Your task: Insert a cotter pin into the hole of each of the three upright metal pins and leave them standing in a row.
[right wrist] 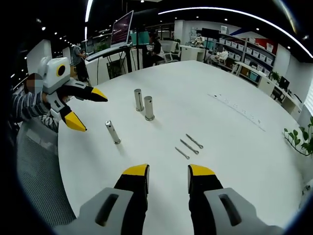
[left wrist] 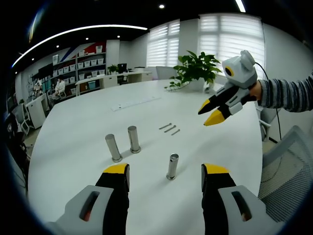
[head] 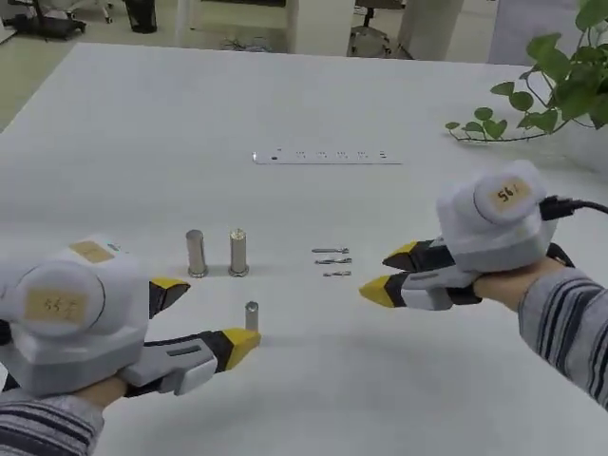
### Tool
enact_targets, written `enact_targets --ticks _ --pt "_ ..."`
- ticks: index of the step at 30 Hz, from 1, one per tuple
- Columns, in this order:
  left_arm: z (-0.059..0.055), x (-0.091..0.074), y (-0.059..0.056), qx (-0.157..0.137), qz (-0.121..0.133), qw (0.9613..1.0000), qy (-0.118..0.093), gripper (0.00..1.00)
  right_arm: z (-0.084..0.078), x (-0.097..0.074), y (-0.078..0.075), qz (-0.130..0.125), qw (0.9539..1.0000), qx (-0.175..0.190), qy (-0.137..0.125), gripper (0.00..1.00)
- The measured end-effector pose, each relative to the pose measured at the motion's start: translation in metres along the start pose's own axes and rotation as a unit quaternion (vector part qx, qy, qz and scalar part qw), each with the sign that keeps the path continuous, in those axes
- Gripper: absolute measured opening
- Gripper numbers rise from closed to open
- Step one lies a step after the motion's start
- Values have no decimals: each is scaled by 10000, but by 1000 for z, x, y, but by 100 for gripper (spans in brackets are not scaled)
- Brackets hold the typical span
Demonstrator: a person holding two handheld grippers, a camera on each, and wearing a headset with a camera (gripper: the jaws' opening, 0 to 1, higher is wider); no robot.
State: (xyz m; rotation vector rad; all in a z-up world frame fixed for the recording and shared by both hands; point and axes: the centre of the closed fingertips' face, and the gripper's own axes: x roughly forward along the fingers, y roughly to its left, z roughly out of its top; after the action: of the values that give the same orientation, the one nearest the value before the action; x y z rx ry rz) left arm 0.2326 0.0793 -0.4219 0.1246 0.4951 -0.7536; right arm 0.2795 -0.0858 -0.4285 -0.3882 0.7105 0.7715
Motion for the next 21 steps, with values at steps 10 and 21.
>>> enact_targets --ticks 10,21 --pt "-6 -7 4 -101 242 9997 -18 67 -9 31 -7 272 9913 -954 862 19" --pt "-11 -10 6 -118 217 9997 3 72 -12 64 -24 699 9828 -1081 1321 17"
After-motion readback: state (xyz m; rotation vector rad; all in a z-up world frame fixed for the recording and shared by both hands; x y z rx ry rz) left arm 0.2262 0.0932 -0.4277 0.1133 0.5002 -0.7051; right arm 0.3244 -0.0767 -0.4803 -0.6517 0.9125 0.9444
